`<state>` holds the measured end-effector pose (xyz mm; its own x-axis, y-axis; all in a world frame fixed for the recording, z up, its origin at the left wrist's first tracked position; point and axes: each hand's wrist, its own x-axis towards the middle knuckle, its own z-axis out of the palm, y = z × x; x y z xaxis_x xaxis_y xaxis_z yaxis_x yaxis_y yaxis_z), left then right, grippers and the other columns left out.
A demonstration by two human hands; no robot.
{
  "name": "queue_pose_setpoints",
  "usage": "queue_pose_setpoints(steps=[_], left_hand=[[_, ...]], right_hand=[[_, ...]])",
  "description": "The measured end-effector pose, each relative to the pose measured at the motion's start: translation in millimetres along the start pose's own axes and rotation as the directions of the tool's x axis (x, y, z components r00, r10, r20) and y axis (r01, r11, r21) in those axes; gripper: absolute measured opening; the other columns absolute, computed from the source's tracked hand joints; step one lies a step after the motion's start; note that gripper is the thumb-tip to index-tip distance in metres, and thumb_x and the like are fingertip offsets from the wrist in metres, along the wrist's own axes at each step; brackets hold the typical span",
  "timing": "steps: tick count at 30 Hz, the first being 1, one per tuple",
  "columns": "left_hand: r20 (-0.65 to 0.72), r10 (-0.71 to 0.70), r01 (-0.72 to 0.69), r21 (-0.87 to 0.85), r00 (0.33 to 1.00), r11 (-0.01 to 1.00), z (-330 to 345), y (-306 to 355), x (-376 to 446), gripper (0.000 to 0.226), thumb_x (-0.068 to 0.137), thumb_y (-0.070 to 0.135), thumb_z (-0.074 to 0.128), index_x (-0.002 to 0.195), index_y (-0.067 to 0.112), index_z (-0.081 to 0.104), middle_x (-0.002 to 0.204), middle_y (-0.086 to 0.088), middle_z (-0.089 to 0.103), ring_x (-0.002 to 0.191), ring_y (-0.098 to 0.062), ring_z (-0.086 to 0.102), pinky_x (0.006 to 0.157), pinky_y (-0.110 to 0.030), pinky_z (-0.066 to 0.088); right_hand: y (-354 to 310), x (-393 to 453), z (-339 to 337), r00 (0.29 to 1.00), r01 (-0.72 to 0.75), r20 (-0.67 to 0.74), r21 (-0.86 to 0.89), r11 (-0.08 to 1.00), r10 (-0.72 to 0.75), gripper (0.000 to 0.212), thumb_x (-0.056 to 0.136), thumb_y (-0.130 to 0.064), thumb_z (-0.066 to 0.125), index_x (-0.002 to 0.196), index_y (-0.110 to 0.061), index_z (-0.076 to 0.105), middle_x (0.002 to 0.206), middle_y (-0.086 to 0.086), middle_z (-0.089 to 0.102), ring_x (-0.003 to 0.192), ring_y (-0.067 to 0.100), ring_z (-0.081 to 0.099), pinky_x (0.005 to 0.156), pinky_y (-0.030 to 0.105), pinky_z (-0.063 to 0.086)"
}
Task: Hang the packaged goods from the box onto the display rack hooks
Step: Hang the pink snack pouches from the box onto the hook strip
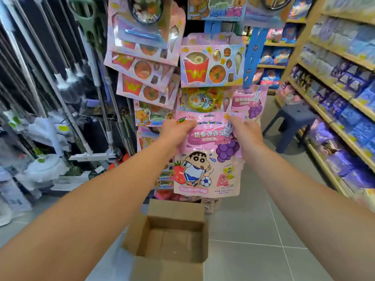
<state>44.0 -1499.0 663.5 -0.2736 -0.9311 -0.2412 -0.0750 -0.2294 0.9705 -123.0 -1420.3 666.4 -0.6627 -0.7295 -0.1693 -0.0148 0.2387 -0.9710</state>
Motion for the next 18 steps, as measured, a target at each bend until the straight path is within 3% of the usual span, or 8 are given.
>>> queue_pose_setpoints(steps=[2,4,6,8,9,11,14,18], left_hand=[[0.024,0.017,-0.016,-0.012,1.0,1.0,10.9,12.3,9.2,0.04,0.072,0.025,0.079,0.098,-0.003,0.068,0.09,-0.02,0.074,0.078,-0.033,0.073,0.076,-0.053,0.059],[0.04,0.03,-0.03,-0.008,0.999,1.0,22.0,22.8,16.0,0.031,0.078,0.024,0.077,0.093,0.0,0.067,0.091,-0.021,0.073,0.08,-0.033,0.073,0.077,-0.052,0.059],[0.067,0.064,-0.064,0.008,0.996,0.998,32.6,31.3,23.1,0.023,0.082,0.026,0.075,0.087,0.005,0.066,0.088,-0.018,0.074,0.078,-0.025,0.074,0.077,-0.042,0.061],[0.079,0.127,-0.13,0.041,0.989,0.991,43.6,41.2,26.3,0.017,0.085,0.026,0.073,0.082,0.011,0.065,0.079,-0.007,0.072,0.065,-0.01,0.071,0.063,-0.022,0.058],[0.078,0.163,-0.168,0.071,0.984,0.983,47.8,43.7,28.2,0.014,0.085,0.026,0.073,0.085,0.014,0.064,0.081,-0.003,0.071,0.067,-0.008,0.071,0.061,-0.02,0.056],[0.07,0.245,-0.254,0.168,0.967,0.953,56.9,49.7,32.5,0.025,0.081,0.024,0.075,0.099,0.016,0.06,0.09,0.002,0.069,0.083,-0.014,0.068,0.069,-0.027,0.053],[0.066,0.362,-0.366,0.274,0.93,0.89,73.8,58.5,34.3,0.046,0.079,0.018,0.077,0.11,0.02,0.043,0.092,0.003,0.065,0.083,-0.013,0.061,0.063,-0.024,0.043],[0.06,0.488,-0.468,0.405,0.871,0.785,103.3,61.7,40.3,0.039,0.078,0.014,0.073,0.103,0.02,0.043,0.088,0.008,0.057,0.081,-0.015,0.055,0.067,-0.032,0.044]], right_hand=[[-11.4,9.3,-6.8,0.999,0.023,-0.037,0.01,1.0,-0.022,0.063,0.06,-0.058,0.07,0.096,-0.005,0.068,0.091,0.007,0.076,0.087,0.03,0.073,0.084,0.054,0.057],[-21.6,15.8,-13.2,0.997,0.036,-0.066,0.036,0.999,-0.033,0.048,0.068,-0.051,0.07,0.092,-0.009,0.069,0.087,0.005,0.077,0.084,0.028,0.074,0.083,0.052,0.059],[-31.3,22.1,-19.3,0.993,0.049,-0.108,0.052,0.997,-0.043,0.041,0.073,-0.045,0.07,0.089,-0.008,0.068,0.088,0.009,0.076,0.084,0.031,0.074,0.081,0.053,0.059],[-39.0,31.1,-27.9,0.989,0.056,-0.14,0.07,0.996,-0.045,0.039,0.076,-0.043,0.071,0.092,-0.008,0.068,0.087,0.009,0.076,0.081,0.029,0.074,0.079,0.051,0.06],[-42.3,34.6,-32.0,0.988,0.061,-0.148,0.073,0.995,-0.05,0.036,0.077,-0.042,0.072,0.093,-0.01,0.068,0.085,0.006,0.076,0.078,0.026,0.074,0.079,0.049,0.06],[-47.0,46.8,-43.6,0.985,0.078,-0.163,0.076,0.994,-0.065,0.031,0.08,-0.041,0.071,0.091,-0.013,0.07,0.082,0.003,0.076,0.075,0.023,0.074,0.078,0.046,0.061],[-55.1,64.8,-60.8,0.981,0.1,-0.174,0.089,0.991,-0.083,0.023,0.083,-0.04,0.071,0.079,-0.017,0.068,0.078,0.002,0.076,0.074,0.023,0.074,0.076,0.042,0.061],[-61.6,98.8,-82.1,0.982,0.081,-0.176,0.072,0.994,-0.067,0.023,0.088,-0.037,0.065,0.075,-0.019,0.062,0.079,0.002,0.073,0.071,0.02,0.071,0.067,0.032,0.058]])
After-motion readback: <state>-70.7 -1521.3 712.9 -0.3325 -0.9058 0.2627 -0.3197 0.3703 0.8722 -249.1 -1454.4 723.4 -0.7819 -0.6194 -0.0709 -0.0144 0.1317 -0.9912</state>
